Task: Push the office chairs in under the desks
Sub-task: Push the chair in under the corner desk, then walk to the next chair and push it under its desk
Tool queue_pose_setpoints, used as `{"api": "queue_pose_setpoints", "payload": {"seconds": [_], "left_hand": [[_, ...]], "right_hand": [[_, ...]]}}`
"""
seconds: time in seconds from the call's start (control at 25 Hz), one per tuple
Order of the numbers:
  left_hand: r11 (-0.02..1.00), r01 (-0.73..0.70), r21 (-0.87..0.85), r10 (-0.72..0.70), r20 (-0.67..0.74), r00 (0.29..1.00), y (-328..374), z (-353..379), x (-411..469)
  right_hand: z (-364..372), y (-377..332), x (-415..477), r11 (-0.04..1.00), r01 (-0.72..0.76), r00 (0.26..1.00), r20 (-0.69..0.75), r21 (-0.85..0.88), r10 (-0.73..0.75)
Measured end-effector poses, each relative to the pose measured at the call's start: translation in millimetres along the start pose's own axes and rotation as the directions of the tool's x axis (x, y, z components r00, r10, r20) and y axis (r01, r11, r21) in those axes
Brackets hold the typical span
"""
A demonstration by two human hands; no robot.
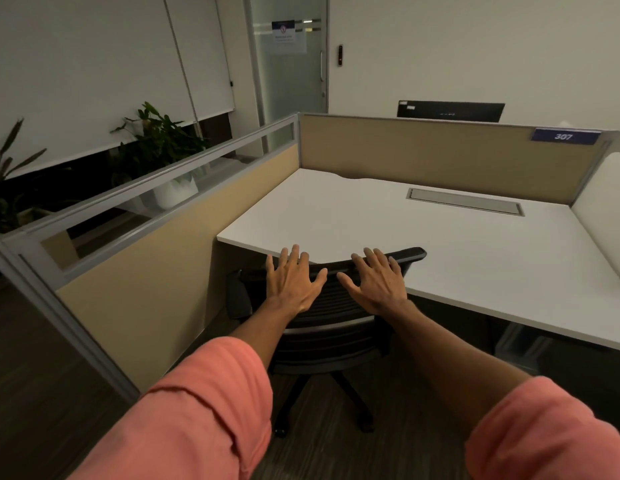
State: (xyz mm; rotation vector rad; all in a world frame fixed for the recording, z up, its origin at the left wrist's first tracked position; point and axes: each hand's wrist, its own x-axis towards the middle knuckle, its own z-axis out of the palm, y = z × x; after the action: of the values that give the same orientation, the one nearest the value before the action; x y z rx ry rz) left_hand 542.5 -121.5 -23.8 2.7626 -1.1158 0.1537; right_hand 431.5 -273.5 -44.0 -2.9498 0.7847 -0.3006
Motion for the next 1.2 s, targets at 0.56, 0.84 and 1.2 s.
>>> {"api": "queue_pose_setpoints", "payload": {"seconds": [0.56, 0.84, 1.2], "left_hand": [[0.894, -0.447, -0.039, 0.448, 0.043, 0.893, 155.6, -0.3, -186.3], [0.741, -0.668, -0.07, 0.672, 0.095, 0.735, 314.9, 21.7, -293.1], [0.421, -0.891, -0.17, 0.907, 0.077, 0.414, 568.3, 32.4, -470.7]], "right_hand": [[-51.9, 73.8, -293.9, 0.912, -0.41, 0.911, -0.057, -0.02, 0.409], [-81.8, 169.9, -478.0, 0.73, -0.682, 0.73, -0.097, -0.039, 0.677], [-128.7, 299.8, -744.0, 0.406, -0.913, 0.408, -0.146, -0.043, 0.901]]}}
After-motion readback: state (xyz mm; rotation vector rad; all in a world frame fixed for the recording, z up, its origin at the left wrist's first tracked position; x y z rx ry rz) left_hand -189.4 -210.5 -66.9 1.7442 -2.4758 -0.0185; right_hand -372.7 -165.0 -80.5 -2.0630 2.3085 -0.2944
